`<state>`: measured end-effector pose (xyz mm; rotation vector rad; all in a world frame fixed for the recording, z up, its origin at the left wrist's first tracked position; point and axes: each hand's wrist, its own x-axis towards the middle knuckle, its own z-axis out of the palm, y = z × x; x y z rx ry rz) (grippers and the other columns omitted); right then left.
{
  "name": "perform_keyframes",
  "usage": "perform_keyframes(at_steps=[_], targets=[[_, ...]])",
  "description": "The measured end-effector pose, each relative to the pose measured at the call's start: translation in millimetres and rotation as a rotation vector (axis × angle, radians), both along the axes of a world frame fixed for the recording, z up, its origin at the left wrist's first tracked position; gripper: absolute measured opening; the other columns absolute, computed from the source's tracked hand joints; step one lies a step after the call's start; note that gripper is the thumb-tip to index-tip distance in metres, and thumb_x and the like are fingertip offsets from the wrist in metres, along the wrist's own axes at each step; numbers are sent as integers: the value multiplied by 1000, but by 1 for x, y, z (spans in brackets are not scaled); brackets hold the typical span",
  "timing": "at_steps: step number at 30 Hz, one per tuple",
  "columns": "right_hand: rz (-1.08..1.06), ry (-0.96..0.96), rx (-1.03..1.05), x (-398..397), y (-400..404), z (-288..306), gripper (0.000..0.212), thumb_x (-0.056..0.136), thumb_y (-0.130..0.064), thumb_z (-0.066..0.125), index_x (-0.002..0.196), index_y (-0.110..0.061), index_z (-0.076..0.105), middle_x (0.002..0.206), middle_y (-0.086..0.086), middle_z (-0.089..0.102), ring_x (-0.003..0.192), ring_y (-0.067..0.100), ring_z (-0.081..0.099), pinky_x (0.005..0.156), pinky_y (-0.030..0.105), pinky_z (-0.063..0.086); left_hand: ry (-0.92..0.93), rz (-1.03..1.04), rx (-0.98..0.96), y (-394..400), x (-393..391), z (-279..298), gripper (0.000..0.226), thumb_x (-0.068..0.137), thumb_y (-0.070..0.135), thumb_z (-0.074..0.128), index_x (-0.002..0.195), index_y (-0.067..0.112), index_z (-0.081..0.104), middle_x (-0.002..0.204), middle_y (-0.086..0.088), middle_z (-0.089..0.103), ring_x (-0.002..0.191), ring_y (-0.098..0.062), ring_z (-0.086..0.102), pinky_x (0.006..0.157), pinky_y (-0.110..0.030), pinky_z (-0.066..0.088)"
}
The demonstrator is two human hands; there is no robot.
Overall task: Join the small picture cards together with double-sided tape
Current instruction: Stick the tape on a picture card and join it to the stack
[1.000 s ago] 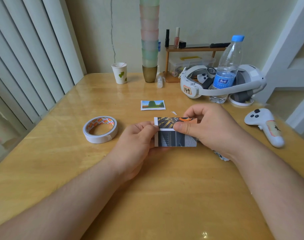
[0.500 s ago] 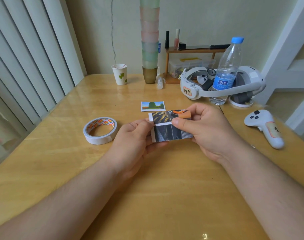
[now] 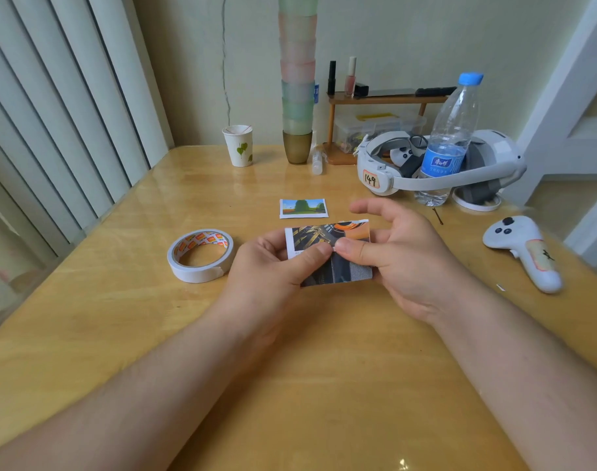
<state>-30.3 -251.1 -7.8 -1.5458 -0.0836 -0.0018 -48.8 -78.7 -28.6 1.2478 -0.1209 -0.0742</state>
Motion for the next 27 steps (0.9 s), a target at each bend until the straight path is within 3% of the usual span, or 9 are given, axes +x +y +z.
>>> perform_keyframes(at_steps=[4, 8, 11, 14, 19, 23, 25, 27], targets=[[54, 39, 68, -1, -2, 3, 33, 82, 8, 76, 111, -8, 71, 91, 10, 79, 89, 26, 75, 90, 44, 57, -10, -24, -21, 2, 2, 1, 23, 94, 2, 69, 115, 4, 76, 114, -17, 78, 109, -36, 75, 98, -48, 59], [113, 53, 71, -5, -1, 5, 5, 90, -9, 74, 91, -10, 78, 98, 15, 79, 90, 27, 75, 87, 44, 59, 36, -70, -51, 3, 2, 1, 26, 91, 6, 70, 117, 2, 75, 114, -18, 78, 103, -32, 77, 89, -42, 63], [42, -22, -33, -3, 2, -1, 15, 94, -22, 73, 82, -15, 80, 91, 12, 79, 87, 30, 75, 88, 51, 58, 93, -108, -38, 4, 1, 1, 23, 97, 8, 66, 117, 3, 76, 113, -18, 78, 100, -30, 77, 86, -41, 64], [34, -123, -143, -3, 7, -7, 22, 94, -34, 71, 85, -15, 77, 84, 8, 74, 84, 30, 70, 82, 53, 55, 116, -99, -7, 6, 3, 1, 29, 97, 22, 67, 117, 2, 76, 116, -18, 77, 104, -28, 75, 96, -44, 59], [80, -73, -78, -7, 7, -4, 29, 101, -25, 63, 77, -15, 76, 78, 11, 73, 76, 24, 69, 77, 41, 51, 105, -78, 10, 9, 7, 0, 27, 99, 22, 66, 105, -3, 76, 106, -22, 77, 92, -27, 73, 84, -38, 60], [81, -40, -36, -5, 10, -4, 30, 100, -27, 65, 74, -21, 78, 76, 6, 73, 74, 20, 68, 74, 37, 51, 80, -42, 16, 7, 8, -1, 18, 94, 23, 70, 92, 6, 75, 92, -16, 77, 82, -24, 71, 73, -34, 59], [108, 27, 6, -4, 10, -5, 26, 90, -41, 76, 83, -17, 80, 85, 12, 73, 79, 24, 66, 72, 40, 49, 28, 0, 44, 6, 9, -4, 29, 89, 28, 73, 101, 2, 75, 99, -17, 77, 91, -29, 73, 82, -41, 61], [116, 53, -47, -5, 10, -8, 23, 83, -44, 81, 81, -21, 80, 84, 6, 73, 76, 18, 66, 61, 31, 48, -19, -12, 68, 5, 9, -7, 36, 89, 31, 71, 110, 2, 76, 110, -19, 78, 106, -36, 74, 95, -49, 60]])
